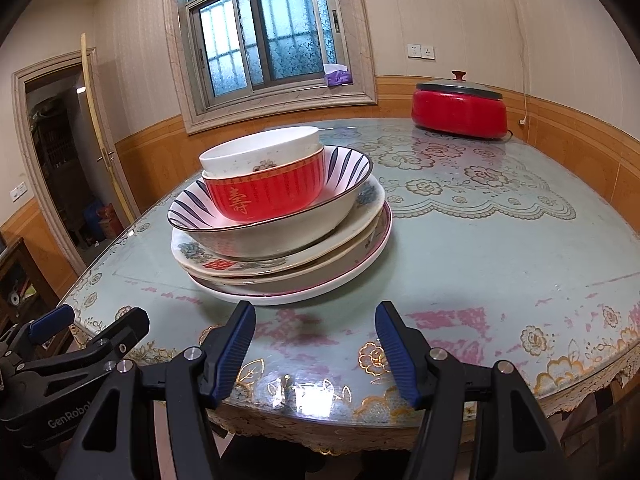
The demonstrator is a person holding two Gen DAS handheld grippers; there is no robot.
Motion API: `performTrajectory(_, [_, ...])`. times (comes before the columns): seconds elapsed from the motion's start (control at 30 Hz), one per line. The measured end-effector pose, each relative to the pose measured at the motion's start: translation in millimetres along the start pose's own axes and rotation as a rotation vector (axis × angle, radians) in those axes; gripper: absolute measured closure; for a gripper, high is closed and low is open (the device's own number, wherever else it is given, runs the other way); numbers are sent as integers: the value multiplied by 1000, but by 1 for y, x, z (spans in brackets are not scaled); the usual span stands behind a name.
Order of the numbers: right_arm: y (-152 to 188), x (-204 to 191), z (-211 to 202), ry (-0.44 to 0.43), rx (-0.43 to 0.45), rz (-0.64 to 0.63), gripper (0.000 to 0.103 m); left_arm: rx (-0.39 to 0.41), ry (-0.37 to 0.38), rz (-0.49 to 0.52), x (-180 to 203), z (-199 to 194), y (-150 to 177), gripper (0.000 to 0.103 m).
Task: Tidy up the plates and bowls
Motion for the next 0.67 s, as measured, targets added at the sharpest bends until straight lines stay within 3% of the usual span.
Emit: performTrajectory(0.67, [-1, 4, 6, 0, -5, 14, 40, 27, 30, 25, 3, -2, -4, 0])
Point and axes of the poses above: each gripper's, at about its wrist camera, not at the fingertips, and z roughly the way its jaws point, x to its right, y to its underside, the point moved 7 cm from there along z, roughly the way its jaws point, and after that the axes turned 14 degrees about -z, right-handed, at the moved point
